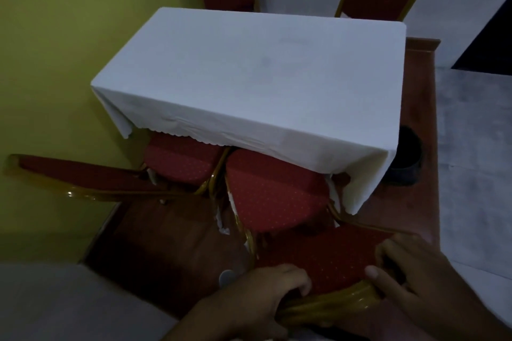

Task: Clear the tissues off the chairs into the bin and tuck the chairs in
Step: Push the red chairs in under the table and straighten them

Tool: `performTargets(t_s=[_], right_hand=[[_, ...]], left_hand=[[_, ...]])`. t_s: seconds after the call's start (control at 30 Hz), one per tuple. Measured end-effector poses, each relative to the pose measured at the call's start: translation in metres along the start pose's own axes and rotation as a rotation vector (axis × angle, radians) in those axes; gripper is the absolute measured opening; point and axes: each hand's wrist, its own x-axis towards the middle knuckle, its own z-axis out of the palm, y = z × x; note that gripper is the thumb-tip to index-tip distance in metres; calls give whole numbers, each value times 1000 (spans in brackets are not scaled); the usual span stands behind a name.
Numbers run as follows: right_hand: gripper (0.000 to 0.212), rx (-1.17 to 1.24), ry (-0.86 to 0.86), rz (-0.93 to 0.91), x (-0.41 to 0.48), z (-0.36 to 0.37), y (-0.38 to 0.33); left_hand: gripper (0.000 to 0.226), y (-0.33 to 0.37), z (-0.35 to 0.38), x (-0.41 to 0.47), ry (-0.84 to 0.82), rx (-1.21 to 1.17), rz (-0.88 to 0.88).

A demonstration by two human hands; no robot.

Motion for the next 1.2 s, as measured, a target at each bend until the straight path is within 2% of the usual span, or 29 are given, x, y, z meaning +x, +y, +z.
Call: performTargets(t_s=[0.27,0.4,0.53,0.63,0.7,0.83,0.97,1.1,1.2], right_hand=[[46,5,-99,-60,7,29,-51],[41,6,-118,-103,19,43,-85],[45,5,-145,-124,29,63,-116],[47,36,-203,-112,42,75,-136],[42,15,-252,-151,56,81,-153],[28,-56,-195,-204,72,95,-172],[38,-96,-90,-106,79,103,-175],[47,-117,52,-100,86,113,-187],[43,-152,108,-90,99,115,-198]], left_hand=[[54,-43,-43,-56,6,26,-89],[53,-63,-60,-75,46,102,-151],[54,-83,-60,-97,283,212,-265],[59,-99,-53,-106,520,142,-395],[62,-108,-52,-107,582,82,-426],[52,-115,-63,-110,522,44,-290],[28,-123,-70,-113,546,102,-96],[36,-135,-81,-108,546,124,-39],[38,-142,-96,-106,537,141,-33]])
